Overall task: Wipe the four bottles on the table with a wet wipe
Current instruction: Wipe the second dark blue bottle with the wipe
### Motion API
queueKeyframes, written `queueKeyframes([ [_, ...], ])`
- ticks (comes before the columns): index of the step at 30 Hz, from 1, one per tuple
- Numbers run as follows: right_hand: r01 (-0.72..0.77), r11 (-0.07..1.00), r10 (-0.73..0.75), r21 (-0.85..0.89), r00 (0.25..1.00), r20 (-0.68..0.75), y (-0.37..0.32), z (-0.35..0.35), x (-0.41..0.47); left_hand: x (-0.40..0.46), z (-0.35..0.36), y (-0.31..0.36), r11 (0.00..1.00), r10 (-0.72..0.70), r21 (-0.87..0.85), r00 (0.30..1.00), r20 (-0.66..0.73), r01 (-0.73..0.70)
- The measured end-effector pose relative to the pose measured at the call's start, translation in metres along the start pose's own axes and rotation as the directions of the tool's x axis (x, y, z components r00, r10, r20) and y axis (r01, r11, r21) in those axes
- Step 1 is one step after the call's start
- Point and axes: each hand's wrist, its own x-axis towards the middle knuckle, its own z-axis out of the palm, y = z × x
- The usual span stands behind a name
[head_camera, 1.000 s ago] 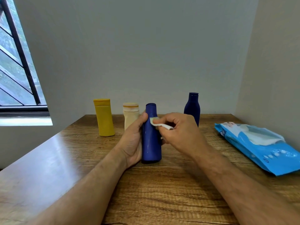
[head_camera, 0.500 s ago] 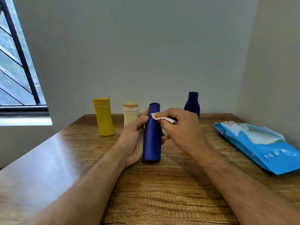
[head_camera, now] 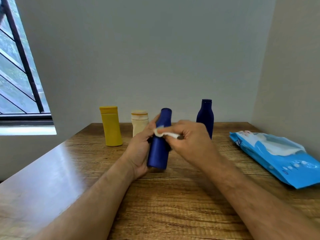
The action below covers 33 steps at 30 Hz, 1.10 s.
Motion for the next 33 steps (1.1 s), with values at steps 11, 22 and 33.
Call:
queueKeyframes([
  [11,-0.048,0.999,0.047,-0.008,0.927,0.371,-0.001,0.008,-0.001,0.003,-0.007,0.006,0.997,0.036,-0.058,0.995,-0.090,-0.041],
  [22,-0.173,0.963,0.184,0.204,0.982,-0.038,-0.006,-0.003,0.000,0.000,0.002,-0.004,0.998,-0.067,-0.026,0.997,-0.040,0.066],
  [33,-0.169,0.985,0.146,0.016,0.892,0.428,-0.012,-0.005,-0.001,0.004,0.002,0.001,0.996,0.042,-0.072,0.987,-0.153,-0.053],
])
